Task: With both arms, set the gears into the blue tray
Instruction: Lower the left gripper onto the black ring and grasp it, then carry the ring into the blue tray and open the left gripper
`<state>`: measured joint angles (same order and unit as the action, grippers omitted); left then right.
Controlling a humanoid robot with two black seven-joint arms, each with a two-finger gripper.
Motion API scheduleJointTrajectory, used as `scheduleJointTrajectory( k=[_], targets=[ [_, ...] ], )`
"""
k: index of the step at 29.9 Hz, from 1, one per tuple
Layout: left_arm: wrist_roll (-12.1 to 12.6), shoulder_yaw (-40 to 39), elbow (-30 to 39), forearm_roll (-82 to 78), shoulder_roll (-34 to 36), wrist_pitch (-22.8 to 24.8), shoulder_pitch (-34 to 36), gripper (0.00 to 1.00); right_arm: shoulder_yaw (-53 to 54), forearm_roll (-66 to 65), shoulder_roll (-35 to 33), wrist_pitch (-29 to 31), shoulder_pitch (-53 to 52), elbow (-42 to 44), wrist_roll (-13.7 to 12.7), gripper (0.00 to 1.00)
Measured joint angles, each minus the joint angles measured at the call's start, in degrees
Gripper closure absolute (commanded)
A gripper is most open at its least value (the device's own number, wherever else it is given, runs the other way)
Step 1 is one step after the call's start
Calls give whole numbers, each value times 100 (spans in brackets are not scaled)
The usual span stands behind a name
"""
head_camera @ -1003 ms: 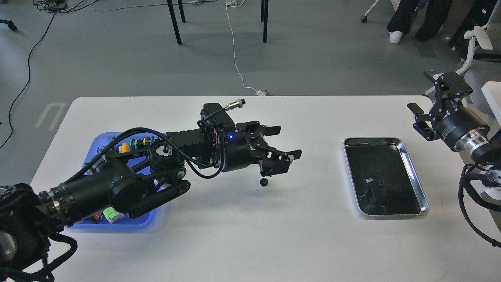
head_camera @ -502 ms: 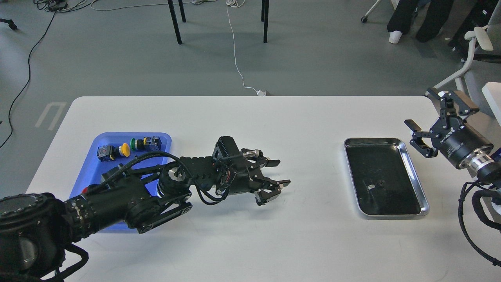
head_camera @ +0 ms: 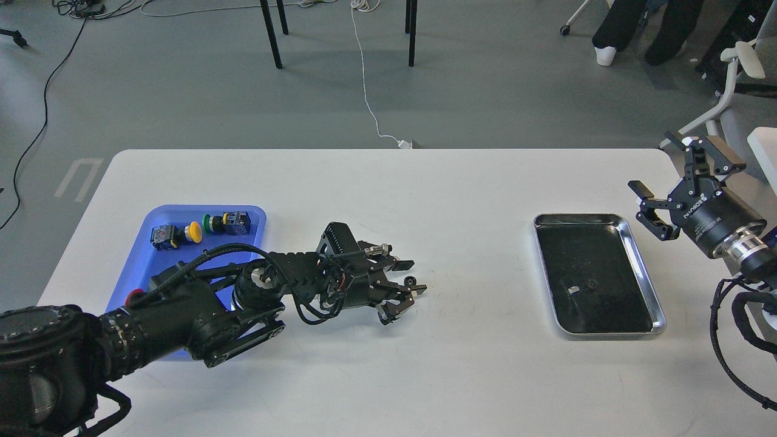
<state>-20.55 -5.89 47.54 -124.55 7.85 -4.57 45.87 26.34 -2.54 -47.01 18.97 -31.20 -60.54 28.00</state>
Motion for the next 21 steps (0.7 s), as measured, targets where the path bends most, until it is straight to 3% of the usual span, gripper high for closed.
scheduleJointTrajectory(
  k=[16,21],
  targets=[
    [-98,0,-225,0,-24,0,-58,80,54,-9,26,-8,0,56,0,2],
    [-123,-3,-225,1,-2,-4,-49,82,71,-9,26,-8,0,53,0,2]
  ],
)
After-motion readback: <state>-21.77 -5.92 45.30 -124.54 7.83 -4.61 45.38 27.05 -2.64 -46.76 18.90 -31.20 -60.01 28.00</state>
